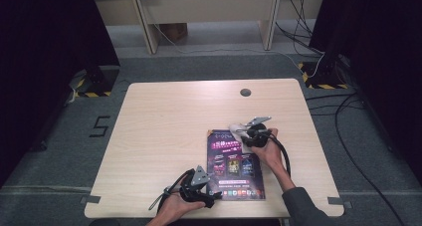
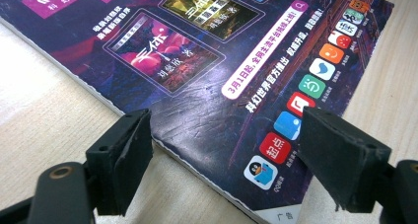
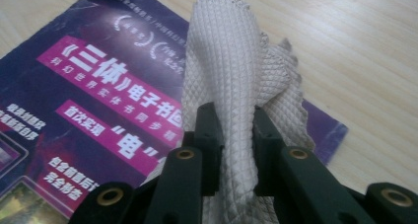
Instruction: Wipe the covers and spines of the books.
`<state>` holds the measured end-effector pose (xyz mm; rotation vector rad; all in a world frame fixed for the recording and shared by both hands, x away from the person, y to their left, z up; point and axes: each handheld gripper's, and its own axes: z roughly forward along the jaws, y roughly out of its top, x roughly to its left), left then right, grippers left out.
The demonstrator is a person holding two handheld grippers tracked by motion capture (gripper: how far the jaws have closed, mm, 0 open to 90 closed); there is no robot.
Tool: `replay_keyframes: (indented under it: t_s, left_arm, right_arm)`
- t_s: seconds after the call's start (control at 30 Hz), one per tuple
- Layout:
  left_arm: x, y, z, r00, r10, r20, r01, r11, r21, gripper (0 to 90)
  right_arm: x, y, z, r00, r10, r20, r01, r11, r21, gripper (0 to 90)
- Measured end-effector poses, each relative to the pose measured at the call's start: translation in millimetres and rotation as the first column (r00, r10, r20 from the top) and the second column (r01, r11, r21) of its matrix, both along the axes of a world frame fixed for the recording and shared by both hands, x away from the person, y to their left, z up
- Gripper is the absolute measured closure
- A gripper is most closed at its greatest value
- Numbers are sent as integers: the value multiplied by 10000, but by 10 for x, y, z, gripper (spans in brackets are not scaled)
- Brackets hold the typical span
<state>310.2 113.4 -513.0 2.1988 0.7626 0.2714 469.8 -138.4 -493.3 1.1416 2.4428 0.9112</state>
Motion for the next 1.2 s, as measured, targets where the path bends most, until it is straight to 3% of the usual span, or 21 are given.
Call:
replay_keyframes:
  t_s: [0.17,0.37,0.43,0.63,0.73,0.9,1.03,1.2]
  left_arm:
    - [-1,2,-1,10000,8,10,-8,10000,-7,201]
    - [1,3,-2,10000,4,4,-4,10000,-22,200]
    - [-1,3,-1,10000,0,23,0,10000,5,200]
    - [-2,2,-3,10000,1,17,-1,10000,-23,199]
    - [-3,4,-1,10000,-39,63,39,10000,10,200]
    - [-6,4,-2,10000,-18,60,18,10000,2,201]
    - [-4,3,-1,10000,-13,46,13,10000,2,200]
    - [-2,3,-1,10000,-31,51,31,10000,11,200]
  right_arm:
    - [49,-138,-3,9987,-489,164,491,9987,-131,787]
    - [107,-265,-19,9939,-1090,140,1088,9939,194,790]
    - [81,-220,-11,9951,-965,233,967,9953,-45,791]
    - [-48,103,-22,9994,333,49,-333,9993,151,791]
    - [-46,149,-14,9989,453,116,-452,9990,-28,790]
    - [54,-52,-21,9986,-487,219,486,9988,40,789]
    - [114,-303,-29,9893,-1450,147,1444,9888,383,788]
    - [117,-372,-22,9857,-1679,177,1672,9853,352,789]
